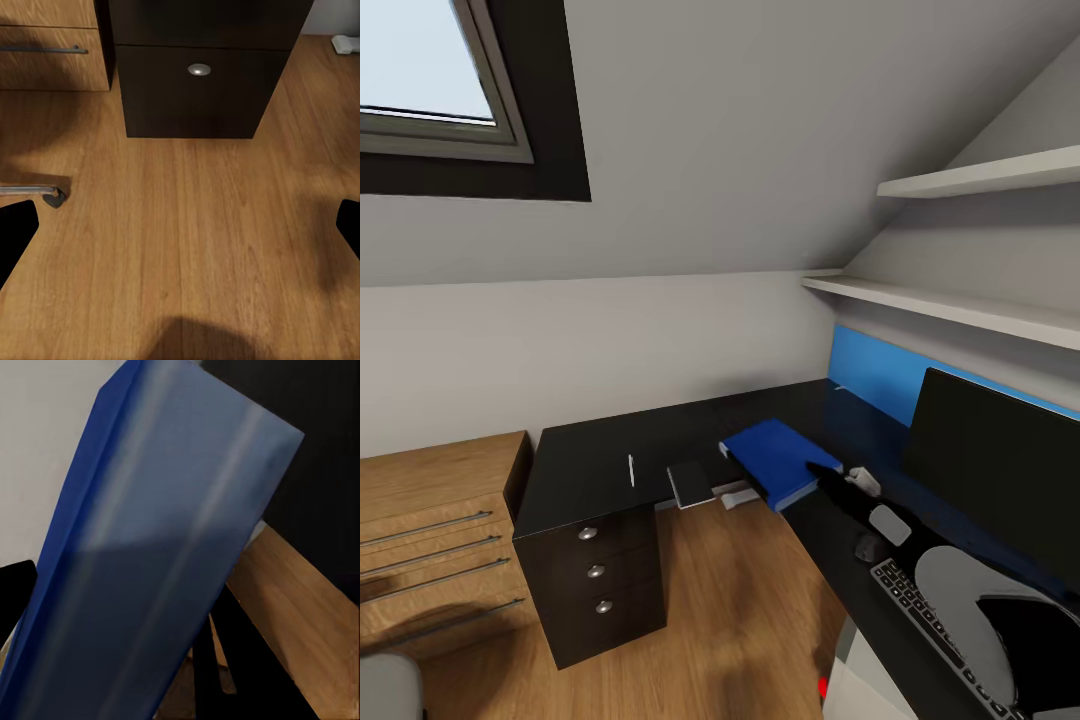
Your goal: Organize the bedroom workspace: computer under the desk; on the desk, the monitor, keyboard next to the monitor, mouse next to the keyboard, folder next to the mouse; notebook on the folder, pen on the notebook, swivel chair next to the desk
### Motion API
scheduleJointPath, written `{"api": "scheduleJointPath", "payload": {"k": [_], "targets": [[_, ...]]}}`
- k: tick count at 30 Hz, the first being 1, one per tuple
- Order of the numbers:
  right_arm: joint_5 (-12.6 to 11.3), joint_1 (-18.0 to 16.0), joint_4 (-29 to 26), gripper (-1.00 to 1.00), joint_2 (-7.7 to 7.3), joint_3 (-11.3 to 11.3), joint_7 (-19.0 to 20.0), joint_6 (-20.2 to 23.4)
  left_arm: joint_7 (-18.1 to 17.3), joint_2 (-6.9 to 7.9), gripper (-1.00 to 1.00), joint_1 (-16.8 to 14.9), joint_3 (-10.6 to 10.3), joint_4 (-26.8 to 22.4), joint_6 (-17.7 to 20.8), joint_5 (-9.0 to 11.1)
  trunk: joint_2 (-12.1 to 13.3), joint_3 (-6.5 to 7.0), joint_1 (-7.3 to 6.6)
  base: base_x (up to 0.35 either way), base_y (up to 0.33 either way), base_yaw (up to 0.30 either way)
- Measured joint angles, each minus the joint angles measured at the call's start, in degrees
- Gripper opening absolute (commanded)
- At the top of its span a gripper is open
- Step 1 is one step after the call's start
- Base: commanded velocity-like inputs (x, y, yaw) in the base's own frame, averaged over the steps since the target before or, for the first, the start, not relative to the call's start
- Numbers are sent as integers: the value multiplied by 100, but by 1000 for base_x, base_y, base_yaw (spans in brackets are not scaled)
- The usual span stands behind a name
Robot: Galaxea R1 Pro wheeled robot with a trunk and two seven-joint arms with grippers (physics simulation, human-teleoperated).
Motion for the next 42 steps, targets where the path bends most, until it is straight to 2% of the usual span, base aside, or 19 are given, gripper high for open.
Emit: {"api": "scheduleJointPath", "payload": {"k": [3, 9, 13, 27, 33, 37, 40, 42], "targets": [[-12, 0, 0, -100, 72, -6, -473, -140, -4, 0, 100, 0, 0, 0, -3, 0, 0, 0, 0, 0, 0, 0], [-15, -1, 5, -100, 184, -17, -843, -447, -4, 0, 100, 0, 0, 0, -5, 0, 0, 0, 0, 0, 0, 0], [-19, -1, 2, -100, 192, -34, -1143, -605, 2, 2, 100, 1, 1, 0, -4, 1, 0, 0, 0, 0, -10, 0], [-19, 0, 1, -100, 248, -54, -1250, -779, 8, 9, 100, 0, 0, 0, -4, 1, 0, 0, 0, 0, -13, 0], [-12, 2, 181, -100, 416, -53, -1283, -1466, 10, 9, 100, 0, 0, 0, -4, 1, 0, 0, 0, 0, 0, 0], [-2, 2, 334, -100, 564, -59, -1340, -2217, 10, 9, 100, -1, 0, 0, -4, 1, 0, 0, 0, 0, 0, 0], [-1, 2, 496, -100, 663, -74, -1552, -2964, 10, 9, 100, 0, 0, 0, -5, 2, 0, 0, 0, 0, 0, 0], [-5, 2, 553, -100, 710, -67, -1714, -3312, 10, 9, 100, -1, 0, 0, -5, 1, 0, 0, 0, 0, 0, 0]]}}
